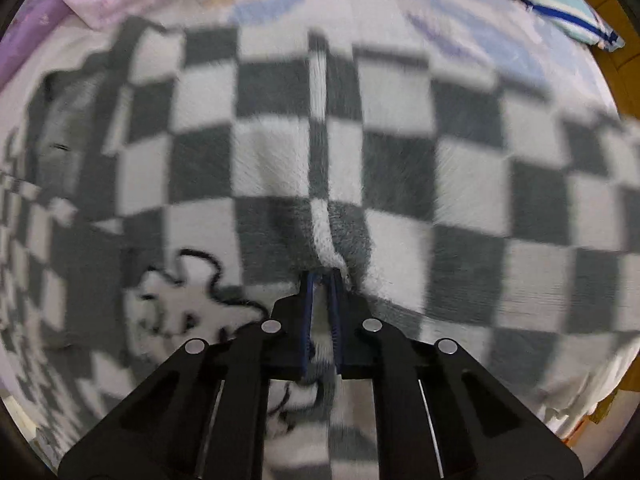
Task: Fold large clothes
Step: 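Grasp the other sleeve cuff with the right gripper and lift it, then fold the sleeve across the cardigan with the right gripper while the left gripper pins it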
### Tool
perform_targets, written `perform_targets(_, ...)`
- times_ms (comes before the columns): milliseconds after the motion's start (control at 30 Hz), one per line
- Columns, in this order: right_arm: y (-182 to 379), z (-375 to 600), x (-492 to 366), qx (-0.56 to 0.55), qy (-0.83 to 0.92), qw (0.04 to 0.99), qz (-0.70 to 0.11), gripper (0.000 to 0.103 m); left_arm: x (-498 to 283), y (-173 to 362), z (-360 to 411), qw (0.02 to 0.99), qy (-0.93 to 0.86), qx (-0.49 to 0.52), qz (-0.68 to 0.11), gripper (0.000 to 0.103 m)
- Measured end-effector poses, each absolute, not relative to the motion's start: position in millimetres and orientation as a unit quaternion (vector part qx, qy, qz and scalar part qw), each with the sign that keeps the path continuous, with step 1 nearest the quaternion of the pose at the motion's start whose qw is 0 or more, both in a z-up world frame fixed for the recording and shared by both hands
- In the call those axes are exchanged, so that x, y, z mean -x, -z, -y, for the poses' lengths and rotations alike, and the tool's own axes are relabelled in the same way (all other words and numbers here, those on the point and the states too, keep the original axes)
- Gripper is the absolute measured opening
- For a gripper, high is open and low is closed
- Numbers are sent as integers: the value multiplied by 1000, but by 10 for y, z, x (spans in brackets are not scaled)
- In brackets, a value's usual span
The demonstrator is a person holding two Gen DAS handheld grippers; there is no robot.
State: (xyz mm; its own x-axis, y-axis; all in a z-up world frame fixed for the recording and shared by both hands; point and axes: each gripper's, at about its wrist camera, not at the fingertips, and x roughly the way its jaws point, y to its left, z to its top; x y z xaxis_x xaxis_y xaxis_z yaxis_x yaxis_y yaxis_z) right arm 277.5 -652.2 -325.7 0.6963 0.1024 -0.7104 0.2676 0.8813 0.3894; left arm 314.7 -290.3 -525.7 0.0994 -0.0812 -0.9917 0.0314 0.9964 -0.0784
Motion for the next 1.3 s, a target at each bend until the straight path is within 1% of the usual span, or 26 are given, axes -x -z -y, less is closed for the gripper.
perform_targets(100, 2935, 6210, -2866, -220, 13, 903, -368, 9, -3124, 5292, 2916, 755, 45, 9, -654, 8)
perform_targets(200, 2656, 5796, -2921, -219, -28, 912, -347, 9, -3110, 5313, 2858, 760, 47, 28, -648, 8)
perform_targets(367, 2423, 4938, -3043, -206, -99, 913, -339, 9, -3150, 5289, 2796, 751, 63, 35, -656, 8)
perform_targets(433, 2414, 4564, -3092, -198, -117, 908, -351, 9, -3199, 5168, 2655, 738, 89, 66, -665, 9)
perform_targets(500, 2433, 4234, -3108, -194, -137, 904, -356, 9, -3199, 4900, 2382, 751, 111, 78, -646, 9)
perform_targets(667, 2658, 3293, -3179, -190, -175, 882, -395, 9, -3087, 4363, 1378, 769, 80, 118, -623, 9)
perform_targets(800, 2950, 2502, -3207, -194, -207, 860, -424, 9, -2958, 4109, 589, 780, 35, 111, -615, 9)
perform_targets(900, 3223, 1820, -3197, -182, -224, 845, -451, 9, -2849, 4005, 170, 780, -2, 112, -615, 9)
perform_targets(1067, 3582, 965, -3217, -153, -230, 825, -493, 9, -2621, 3893, -707, 790, -58, 123, -598, 9)
perform_targets(1233, 4003, 380, -3112, -127, -239, 797, -541, 10, -2432, 4020, -1163, 786, -83, 142, -596, 9)
perform_targets(1267, 4088, 306, -3106, -124, -250, 786, -552, 17, -2408, 4067, -1208, 783, -87, 142, -600, 9)
perform_targets(1300, 4193, 241, -3101, -124, -265, 768, -569, 30, -2383, 4136, -1242, 777, -91, 144, -606, 9)
